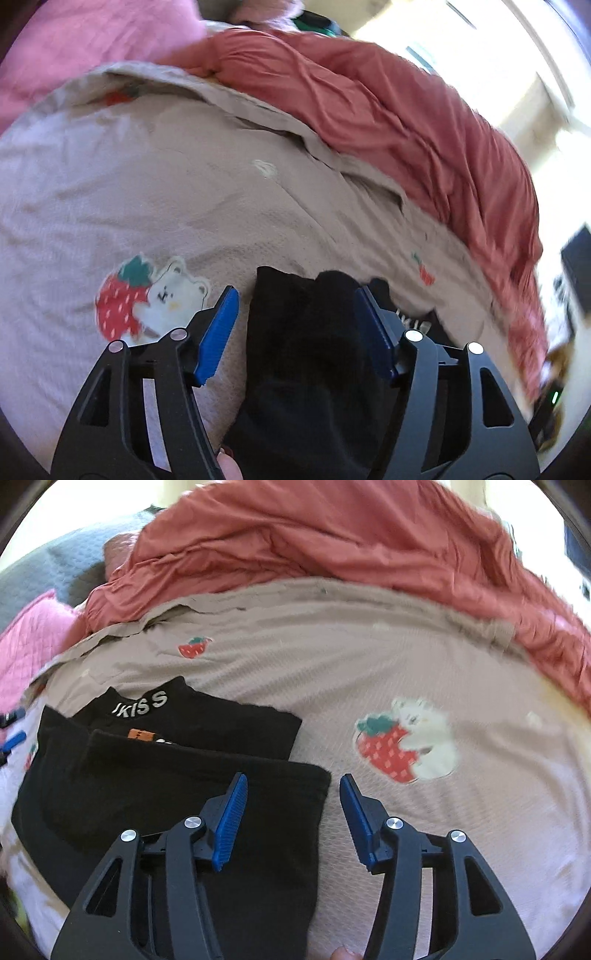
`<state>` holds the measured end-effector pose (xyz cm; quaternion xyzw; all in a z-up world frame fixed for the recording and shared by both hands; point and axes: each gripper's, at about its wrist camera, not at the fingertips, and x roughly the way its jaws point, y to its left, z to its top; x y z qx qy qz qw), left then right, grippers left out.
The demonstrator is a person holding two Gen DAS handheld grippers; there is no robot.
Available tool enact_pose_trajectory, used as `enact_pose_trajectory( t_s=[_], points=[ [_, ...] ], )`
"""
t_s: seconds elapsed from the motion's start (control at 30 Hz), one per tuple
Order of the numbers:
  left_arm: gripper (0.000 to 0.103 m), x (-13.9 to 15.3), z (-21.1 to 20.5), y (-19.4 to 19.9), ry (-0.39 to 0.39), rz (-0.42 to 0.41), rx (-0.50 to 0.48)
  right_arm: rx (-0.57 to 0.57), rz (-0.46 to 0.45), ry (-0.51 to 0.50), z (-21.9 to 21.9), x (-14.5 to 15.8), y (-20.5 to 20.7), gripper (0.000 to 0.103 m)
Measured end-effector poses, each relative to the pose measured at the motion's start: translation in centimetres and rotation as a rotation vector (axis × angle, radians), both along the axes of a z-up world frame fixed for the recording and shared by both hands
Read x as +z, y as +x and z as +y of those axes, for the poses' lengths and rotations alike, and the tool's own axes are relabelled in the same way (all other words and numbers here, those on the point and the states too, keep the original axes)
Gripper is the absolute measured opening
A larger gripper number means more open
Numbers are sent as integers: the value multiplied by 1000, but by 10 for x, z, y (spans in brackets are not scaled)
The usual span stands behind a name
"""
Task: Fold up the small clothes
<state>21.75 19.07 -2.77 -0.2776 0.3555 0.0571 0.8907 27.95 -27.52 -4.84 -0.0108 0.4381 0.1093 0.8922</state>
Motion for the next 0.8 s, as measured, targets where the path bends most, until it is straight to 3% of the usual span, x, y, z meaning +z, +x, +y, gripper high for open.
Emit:
enact_pose_trajectory(
  t_s=[0.1, 0.2, 0.23, 0.27, 0.33, 0.7, 0.73, 0.77, 0.8],
  points=[
    [57, -3, -9, 3, 19, -22, -55, -20, 44, 56, -2, -13, 8, 51],
    [56, -14, -19, 12, 41, 13, -122, -36, 61, 104, -3, -16, 12, 52],
    [52, -18, -23, 15, 75, 46, -130, -40, 62, 117, -5, -16, 12, 52],
    [40, -21, -25, 17, 81, 57, -139, -43, 62, 126, -6, -16, 13, 52],
    [30, -23, -26, 17, 39, 38, -163, -47, 64, 137, -7, -16, 12, 50],
    [29, -33, -32, 24, 4, 27, -189, -17, 33, 122, -3, -12, 7, 25],
    [24, -30, -35, 25, 24, 30, -189, -13, 29, 124, -2, -12, 6, 23],
    [11, -28, -39, 24, 52, 29, -201, -12, 28, 124, -2, -12, 5, 22],
    [9, -27, -41, 24, 66, 28, -211, -12, 26, 126, -3, -12, 5, 20]
  ],
)
